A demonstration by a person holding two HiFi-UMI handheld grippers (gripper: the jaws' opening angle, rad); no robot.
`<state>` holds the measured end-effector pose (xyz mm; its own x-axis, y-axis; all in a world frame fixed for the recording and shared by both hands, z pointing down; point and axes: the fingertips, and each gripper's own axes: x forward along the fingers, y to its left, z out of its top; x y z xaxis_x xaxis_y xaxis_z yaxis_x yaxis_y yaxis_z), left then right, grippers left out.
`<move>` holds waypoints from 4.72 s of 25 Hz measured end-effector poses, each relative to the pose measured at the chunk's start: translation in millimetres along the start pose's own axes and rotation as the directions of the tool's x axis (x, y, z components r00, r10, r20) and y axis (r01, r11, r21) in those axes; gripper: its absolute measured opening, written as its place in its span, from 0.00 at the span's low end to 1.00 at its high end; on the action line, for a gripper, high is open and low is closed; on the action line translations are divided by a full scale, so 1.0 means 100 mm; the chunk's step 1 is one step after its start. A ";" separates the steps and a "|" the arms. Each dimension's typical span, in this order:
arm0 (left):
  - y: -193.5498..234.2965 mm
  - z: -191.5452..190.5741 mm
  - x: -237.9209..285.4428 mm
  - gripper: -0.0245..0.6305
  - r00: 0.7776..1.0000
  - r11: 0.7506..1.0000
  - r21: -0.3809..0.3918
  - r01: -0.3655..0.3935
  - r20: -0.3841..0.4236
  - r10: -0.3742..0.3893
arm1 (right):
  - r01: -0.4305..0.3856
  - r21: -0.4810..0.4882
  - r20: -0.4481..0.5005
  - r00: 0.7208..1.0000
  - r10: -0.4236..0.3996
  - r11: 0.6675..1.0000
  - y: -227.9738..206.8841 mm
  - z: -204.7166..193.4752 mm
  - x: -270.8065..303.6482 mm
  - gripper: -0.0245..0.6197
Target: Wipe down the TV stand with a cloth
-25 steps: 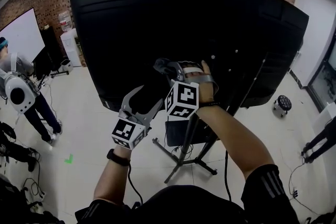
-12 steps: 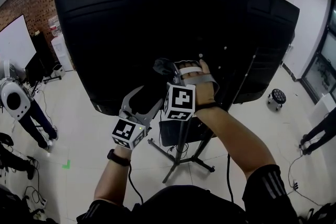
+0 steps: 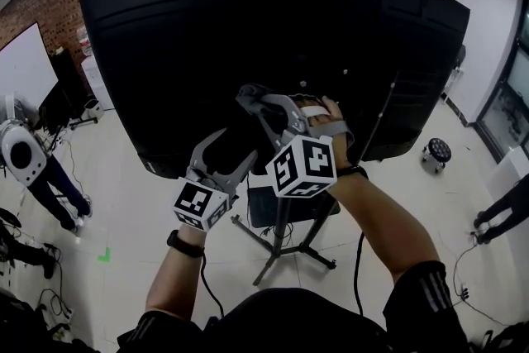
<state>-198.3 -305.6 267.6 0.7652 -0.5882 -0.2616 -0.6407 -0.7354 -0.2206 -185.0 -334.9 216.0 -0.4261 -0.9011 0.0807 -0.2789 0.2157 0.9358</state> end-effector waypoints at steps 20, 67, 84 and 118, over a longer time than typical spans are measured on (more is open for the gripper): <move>-0.36 0.48 0.53 0.48 0.998 0.992 0.109 -0.060 0.024 0.058 | -0.104 0.220 0.281 0.959 0.039 0.970 -0.92 -0.69 -0.50 0.09; -0.98 -1.68 0.04 0.49 0.957 0.984 -0.084 -0.155 -0.260 0.128 | -0.450 0.130 0.238 0.879 0.413 0.883 1.93 -1.47 -0.30 0.09; -1.30 -2.81 -0.15 0.50 0.924 0.970 -0.197 -0.142 -0.377 0.058 | -0.529 0.239 0.202 0.847 0.491 0.814 3.21 -1.99 -0.24 0.08; -1.89 -5.35 -0.72 0.53 0.833 0.916 -0.345 -0.205 -0.553 -0.022 | -0.685 0.318 0.151 0.720 0.678 0.656 5.77 -2.91 -0.03 0.08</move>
<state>-99.1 -304.1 830.9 0.6860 -0.6597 0.3069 -0.7220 -0.6693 0.1753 -94.3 -317.1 855.1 -0.6254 -0.4454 0.6407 -0.1648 0.8780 0.4494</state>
